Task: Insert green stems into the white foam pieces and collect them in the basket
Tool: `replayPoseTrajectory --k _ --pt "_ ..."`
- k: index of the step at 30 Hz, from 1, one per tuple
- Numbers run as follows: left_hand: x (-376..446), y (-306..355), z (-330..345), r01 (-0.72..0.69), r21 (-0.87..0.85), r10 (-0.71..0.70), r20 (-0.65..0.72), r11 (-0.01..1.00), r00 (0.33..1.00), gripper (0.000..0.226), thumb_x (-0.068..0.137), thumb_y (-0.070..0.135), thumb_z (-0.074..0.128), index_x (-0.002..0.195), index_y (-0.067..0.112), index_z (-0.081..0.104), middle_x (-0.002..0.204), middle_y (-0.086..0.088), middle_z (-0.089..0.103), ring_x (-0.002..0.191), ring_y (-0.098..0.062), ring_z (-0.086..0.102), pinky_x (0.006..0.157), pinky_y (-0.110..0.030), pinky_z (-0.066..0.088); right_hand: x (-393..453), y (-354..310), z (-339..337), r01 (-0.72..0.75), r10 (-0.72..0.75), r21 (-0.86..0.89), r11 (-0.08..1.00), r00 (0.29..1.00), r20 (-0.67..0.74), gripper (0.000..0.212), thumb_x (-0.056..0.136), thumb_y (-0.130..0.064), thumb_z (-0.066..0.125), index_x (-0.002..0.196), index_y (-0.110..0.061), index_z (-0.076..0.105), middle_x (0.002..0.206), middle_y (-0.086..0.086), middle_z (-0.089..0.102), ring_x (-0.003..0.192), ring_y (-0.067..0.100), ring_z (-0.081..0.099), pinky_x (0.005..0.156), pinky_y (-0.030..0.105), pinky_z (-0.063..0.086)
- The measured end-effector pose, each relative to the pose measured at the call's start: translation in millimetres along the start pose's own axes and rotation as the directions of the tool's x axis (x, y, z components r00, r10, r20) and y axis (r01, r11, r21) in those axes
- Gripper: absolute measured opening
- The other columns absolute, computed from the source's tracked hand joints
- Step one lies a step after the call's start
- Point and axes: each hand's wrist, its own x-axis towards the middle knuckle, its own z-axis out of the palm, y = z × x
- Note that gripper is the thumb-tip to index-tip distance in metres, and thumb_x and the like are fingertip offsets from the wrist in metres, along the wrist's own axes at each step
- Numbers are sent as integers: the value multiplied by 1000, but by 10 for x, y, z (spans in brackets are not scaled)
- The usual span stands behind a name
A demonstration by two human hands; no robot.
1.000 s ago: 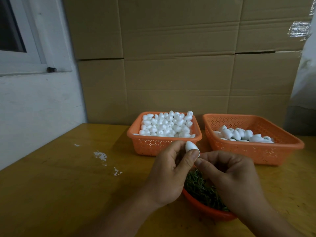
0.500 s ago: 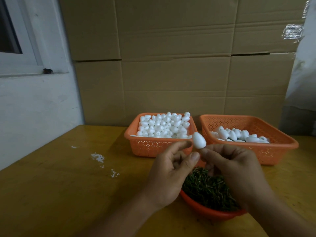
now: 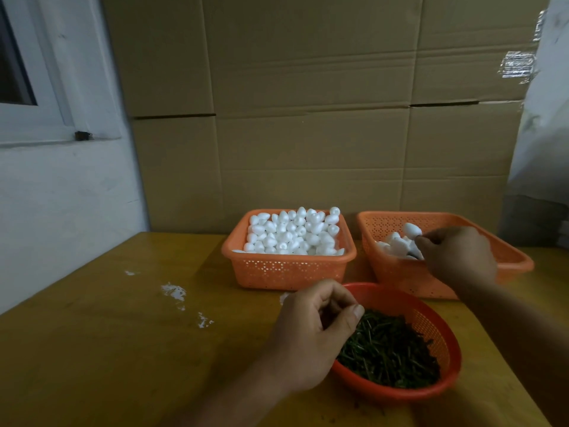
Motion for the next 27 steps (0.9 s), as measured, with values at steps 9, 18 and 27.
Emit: replayPoseTrajectory --k 9,18,27 --pt "-2 25 -16 -35 7 35 11 999 999 12 95 31 63 84 27 62 71 15 57 65 -3 53 59 -21 44 138 -27 1 -74 105 -242 967 988 115 28 87 -41 65 72 -19 70 78 7 64 86 31 60 87 47 53" --pt "-14 38 -23 -16 -1 16 26 1000 1000 13 99 25 55 90 31 63 66 4 55 60 -25 51 55 -38 43 52 -8 -50 26 -17 -187 982 999 48 39 93 -27 54 55 -18 58 60 4 55 78 30 56 74 40 49" --pt "3 29 -34 12 -7 -12 -25 1000 1000 19 92 25 45 91 35 61 72 11 62 58 -14 53 55 -43 46 -522 -257 -217 186 -191 272 944 982 -10 29 92 -10 56 110 -21 75 91 -1 75 51 13 63 48 28 47"
